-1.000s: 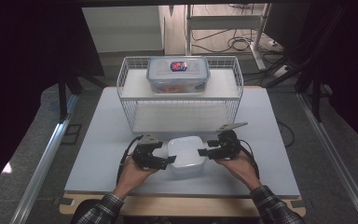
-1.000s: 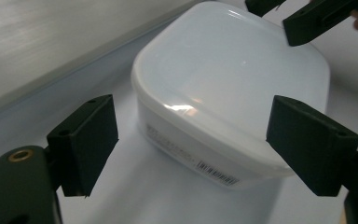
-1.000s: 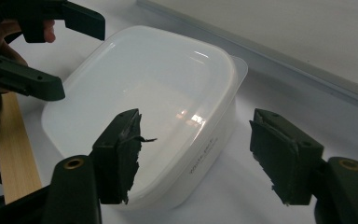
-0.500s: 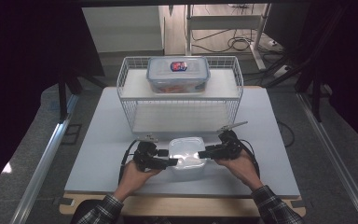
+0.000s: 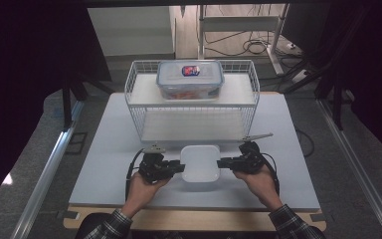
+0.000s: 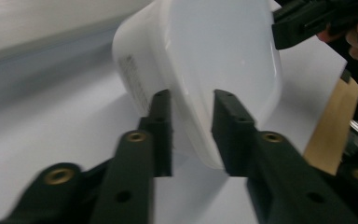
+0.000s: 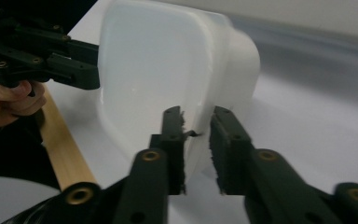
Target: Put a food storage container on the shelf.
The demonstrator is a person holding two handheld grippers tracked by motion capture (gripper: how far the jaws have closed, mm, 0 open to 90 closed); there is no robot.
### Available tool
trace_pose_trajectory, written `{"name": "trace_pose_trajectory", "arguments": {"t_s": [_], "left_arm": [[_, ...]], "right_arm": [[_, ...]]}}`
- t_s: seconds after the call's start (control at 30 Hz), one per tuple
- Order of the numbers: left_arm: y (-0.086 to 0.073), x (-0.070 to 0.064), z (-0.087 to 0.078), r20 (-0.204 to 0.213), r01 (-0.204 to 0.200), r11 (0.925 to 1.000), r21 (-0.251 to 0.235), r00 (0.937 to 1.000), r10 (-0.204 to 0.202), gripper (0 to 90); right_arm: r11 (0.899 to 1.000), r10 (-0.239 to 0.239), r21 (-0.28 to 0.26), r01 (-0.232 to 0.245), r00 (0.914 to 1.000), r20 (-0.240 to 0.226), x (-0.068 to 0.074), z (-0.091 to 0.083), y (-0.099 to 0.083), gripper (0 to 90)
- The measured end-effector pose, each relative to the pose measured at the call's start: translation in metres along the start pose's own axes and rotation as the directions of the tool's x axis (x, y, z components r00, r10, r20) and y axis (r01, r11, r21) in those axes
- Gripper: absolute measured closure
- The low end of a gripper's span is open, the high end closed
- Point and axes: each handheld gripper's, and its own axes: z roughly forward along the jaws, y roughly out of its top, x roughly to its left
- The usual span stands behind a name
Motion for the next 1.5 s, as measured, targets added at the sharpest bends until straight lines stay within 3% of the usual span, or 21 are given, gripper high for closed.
{"name": "trace_pose_trajectory", "arguments": {"t_s": [0.03,0.1,0.23,0.6,0.9,1.5], "left_arm": [[0.000,0.002,0.000,-0.005,0.019,0.9998,-0.011,0.9998,-0.019,76.1],[-0.001,0.004,0.000,-0.014,0.031,0.9993,-0.019,0.9994,-0.031,77.1],[-0.001,0.005,-0.001,-0.040,0.026,0.9993,-0.026,0.9988,-0.027,78.6],[0.010,0.001,-0.014,-0.056,-0.002,0.9980,-0.063,0.9984,-0.002,78.6],[0.031,-0.003,-0.029,-0.079,-0.049,0.9952,-0.085,0.9960,0.042,78.4],[0.062,-0.008,-0.058,-0.100,-0.090,0.9873,-0.131,0.9919,0.077,78.2]], "right_arm": [[0.999,-0.026,-0.017,0.027,0.9992,0.031,0.003,0.001,0.000,78.7],[0.999,-0.037,-0.033,0.038,0.9980,0.051,0.006,0.002,0.000,78.8],[0.995,-0.084,-0.053,0.090,0.9916,0.098,0.013,0.006,-0.001,78.8],[0.986,-0.116,-0.113,0.125,0.9897,0.084,0.020,-0.002,0.007,78.9],[0.973,-0.151,-0.164,0.165,0.9842,0.093,0.031,-0.015,0.024,79.1],[0.951,-0.189,-0.231,0.205,0.9777,0.091,0.052,-0.035,0.057,79.4]]}}
